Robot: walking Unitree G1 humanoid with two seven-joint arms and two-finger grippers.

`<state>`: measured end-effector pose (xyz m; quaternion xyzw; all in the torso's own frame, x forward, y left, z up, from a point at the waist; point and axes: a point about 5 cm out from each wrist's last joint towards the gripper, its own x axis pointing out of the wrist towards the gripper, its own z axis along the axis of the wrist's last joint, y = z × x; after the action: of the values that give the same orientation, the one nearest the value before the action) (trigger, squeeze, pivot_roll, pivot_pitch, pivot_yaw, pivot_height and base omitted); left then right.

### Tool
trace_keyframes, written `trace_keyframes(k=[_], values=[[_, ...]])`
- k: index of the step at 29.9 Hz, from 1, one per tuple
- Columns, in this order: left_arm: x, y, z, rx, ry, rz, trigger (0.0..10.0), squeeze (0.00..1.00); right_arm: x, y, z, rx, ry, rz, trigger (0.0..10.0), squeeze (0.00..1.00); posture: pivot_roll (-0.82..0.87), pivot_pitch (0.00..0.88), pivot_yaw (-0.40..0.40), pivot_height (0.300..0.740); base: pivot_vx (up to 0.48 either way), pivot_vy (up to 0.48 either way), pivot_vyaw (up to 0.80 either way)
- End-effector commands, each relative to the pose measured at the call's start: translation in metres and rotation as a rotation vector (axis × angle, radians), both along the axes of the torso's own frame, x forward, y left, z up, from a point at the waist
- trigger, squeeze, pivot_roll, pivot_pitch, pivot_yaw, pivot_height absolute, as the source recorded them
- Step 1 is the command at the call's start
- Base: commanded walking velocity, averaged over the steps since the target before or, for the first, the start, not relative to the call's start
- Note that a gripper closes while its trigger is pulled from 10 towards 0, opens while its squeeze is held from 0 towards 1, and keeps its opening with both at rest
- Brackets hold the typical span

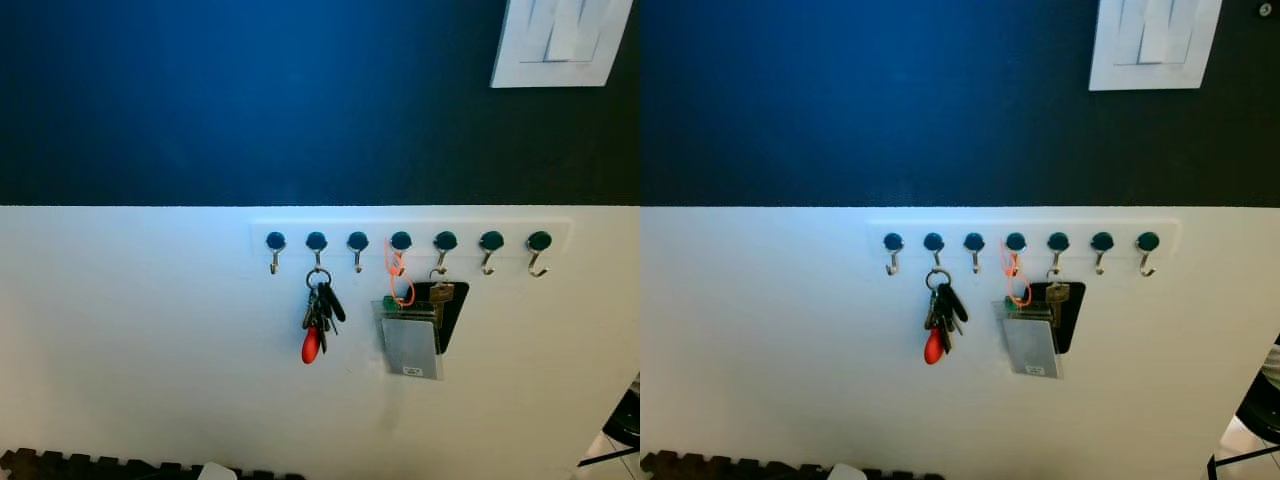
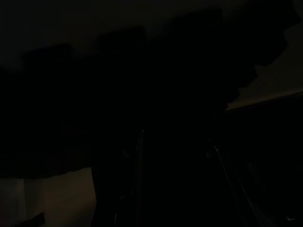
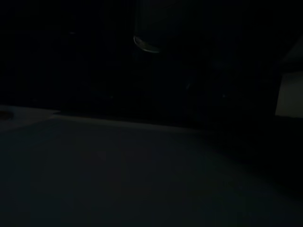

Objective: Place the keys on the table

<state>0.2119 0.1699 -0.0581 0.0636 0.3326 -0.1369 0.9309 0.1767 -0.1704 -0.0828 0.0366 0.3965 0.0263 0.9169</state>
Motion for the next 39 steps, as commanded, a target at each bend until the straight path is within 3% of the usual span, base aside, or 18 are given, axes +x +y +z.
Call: trace_keyframes(k=[1, 21, 39], values=[[-0.0021, 0.0013, -0.0023, -0.003, 0.022, 0.013, 10.0, 0.0, -0.002, 0.0012, -0.0013, 0.008, 0.011, -0.009, 10.0, 0.0, 0.08, 0.012, 0.046, 0.74, -0.304, 0.0, 0.0], [0.0005, 0.0004, -0.0012, -0.001, 0.02, 0.007, 10.0, 0.0, -0.0018, 0.0011, -0.0011, 0.009, 0.009, -0.014, 10.0, 0.0, 0.08, 0.013, 0.05, 0.74, -0.34, 0.0, 0.0], [0.0066, 0.0011, 0.0009, 0.061, 0.023, -0.011, 10.0, 0.0, -0.0035, 0.0011, -0.0018, 0.013, 0.011, -0.024, 10.0, 0.0, 0.09, 0.013, 0.058, 0.74, 0.0, -0.022, 0.0]])
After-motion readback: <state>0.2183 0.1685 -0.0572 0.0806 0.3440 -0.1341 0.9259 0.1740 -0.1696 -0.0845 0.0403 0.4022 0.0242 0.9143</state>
